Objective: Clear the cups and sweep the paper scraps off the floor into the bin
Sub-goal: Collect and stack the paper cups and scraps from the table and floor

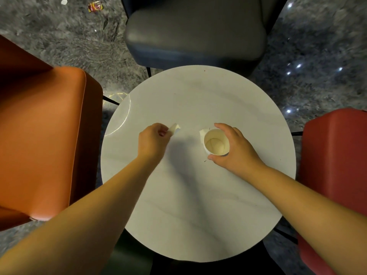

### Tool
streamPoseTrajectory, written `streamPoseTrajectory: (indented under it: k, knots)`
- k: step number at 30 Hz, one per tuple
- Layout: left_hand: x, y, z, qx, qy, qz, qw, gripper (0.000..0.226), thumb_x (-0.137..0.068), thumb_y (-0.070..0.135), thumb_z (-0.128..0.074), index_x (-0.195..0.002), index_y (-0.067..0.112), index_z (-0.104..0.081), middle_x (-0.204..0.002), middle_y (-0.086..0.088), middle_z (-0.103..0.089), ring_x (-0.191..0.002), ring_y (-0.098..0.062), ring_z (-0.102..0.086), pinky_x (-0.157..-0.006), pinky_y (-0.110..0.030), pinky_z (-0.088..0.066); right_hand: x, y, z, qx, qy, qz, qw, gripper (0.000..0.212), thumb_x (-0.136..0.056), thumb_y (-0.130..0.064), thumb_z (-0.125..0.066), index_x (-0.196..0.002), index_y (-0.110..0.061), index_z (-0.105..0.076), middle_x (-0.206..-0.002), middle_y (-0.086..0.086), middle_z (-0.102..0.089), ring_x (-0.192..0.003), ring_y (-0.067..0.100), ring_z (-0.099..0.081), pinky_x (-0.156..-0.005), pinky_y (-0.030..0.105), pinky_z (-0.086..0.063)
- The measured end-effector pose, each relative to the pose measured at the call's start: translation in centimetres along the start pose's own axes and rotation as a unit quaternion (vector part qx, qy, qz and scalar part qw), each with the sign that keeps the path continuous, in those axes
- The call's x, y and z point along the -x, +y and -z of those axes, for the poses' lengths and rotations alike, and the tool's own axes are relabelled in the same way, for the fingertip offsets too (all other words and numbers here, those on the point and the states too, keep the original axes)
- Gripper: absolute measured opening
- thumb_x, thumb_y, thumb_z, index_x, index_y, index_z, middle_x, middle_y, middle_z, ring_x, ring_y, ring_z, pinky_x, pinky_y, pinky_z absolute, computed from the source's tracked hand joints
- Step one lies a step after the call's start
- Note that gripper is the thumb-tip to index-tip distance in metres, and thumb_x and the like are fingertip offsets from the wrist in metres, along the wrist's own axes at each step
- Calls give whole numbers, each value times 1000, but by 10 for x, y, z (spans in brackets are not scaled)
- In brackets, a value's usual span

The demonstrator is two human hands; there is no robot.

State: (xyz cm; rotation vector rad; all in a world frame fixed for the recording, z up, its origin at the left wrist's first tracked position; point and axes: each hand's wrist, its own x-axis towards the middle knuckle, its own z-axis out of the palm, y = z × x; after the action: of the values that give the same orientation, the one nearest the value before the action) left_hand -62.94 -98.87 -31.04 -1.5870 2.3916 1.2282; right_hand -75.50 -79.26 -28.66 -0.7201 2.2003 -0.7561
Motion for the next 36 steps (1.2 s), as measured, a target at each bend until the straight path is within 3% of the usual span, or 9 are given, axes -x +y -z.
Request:
streamPoseTrajectory:
  k: [3, 8, 12, 14, 20, 23, 27, 33, 36]
  knots:
    - [32, 40, -11, 66, -10, -82, 994, 7, -86, 25, -73, -84, 22, -68, -76, 16, -63, -70, -1, -59, -62, -5, -40, -1, 3, 4, -9, 0, -9, 1000, 88, -70, -31, -82, -142, -37, -31, -136, -7, -40, -116, 13, -47, -86, 20, -37]
    - [59, 70, -30, 74, -64, -184, 978, 4, -86, 18, -74, -90, 20, -74, -84, 14, -64, -77, 3, -59, -68, -9, -45, -3, 5, 12, -10, 6, -6, 1000, 89, -70, -27, -83, -143, -34, -32, -136, -3, -39, -116, 16, -49, -86, 20, -38]
    - [44, 65, -39, 73, -14, -120, 990, 13, -93, 17, -65, -103, 17, -74, -99, 6, -69, -78, 1, -59, -70, -2, -40, 1, 15, 23, -17, 22, -3, 1000, 87, -72, -29, -81, -142, -36, -31, -136, -4, -39, -116, 16, -48, -86, 21, -39]
    - [31, 58, -45, 22, -4, -72, 997, 18, -94, 17, -63, -111, 16, -71, -110, 2, -67, -83, -4, -57, -73, -6, -39, 3, 22, 28, -18, 27, -8, 999, 87, -72, -30, -81, -142, -37, -31, -136, -4, -39, -115, 15, -48, -85, 22, -40]
    - [6, 50, -73, -85, -89, -61, 990, 45, -85, 19, -74, -127, 19, -58, -127, -4, -50, -102, -22, -59, -87, -25, -46, 6, 40, 40, -25, 39, -17, 999, 86, -72, -28, -82, -141, -37, -32, -136, -3, -40, -115, 17, -49, -85, 22, -39]
    - [3, 50, -85, -128, -84, -75, 985, 43, -81, 18, -77, -121, 20, -60, -126, -4, -45, -107, -26, -54, -90, -35, -51, 7, 48, 45, -31, 38, -20, 999, 86, -72, -28, -82, -141, -38, -32, -136, -4, -39, -117, 17, -48, -86, 23, -40]
    - [4, 51, -93, -118, -71, -64, 988, 25, -85, 17, -72, -107, 17, -60, -117, -4, -51, -97, -23, -56, -79, -28, -46, 7, 58, 52, -28, 29, -17, 999, 87, -72, -29, -82, -141, -38, -31, -137, -4, -39, -118, 16, -47, -87, 23, -40]
    - [24, 77, -92, 47, -42, -5, 998, 7, -91, 16, -65, -92, 18, -59, -85, 4, -65, -74, -11, -59, -58, -9, -40, 8, 66, 61, -23, 16, -14, 1000, 86, -73, -28, -81, -142, -39, -29, -136, -5, -38, -115, 14, -46, -87, 22, -39]
    - [46, 105, -90, 185, -38, -14, 982, 13, -87, 12, -69, -84, 20, -60, -79, 0, -70, -71, -16, -66, -66, -24, -55, 8, 68, 64, -13, 14, -15, 1000, 86, -74, -29, -80, -142, -39, -29, -137, -3, -37, -116, 17, -47, -86, 23, -40]
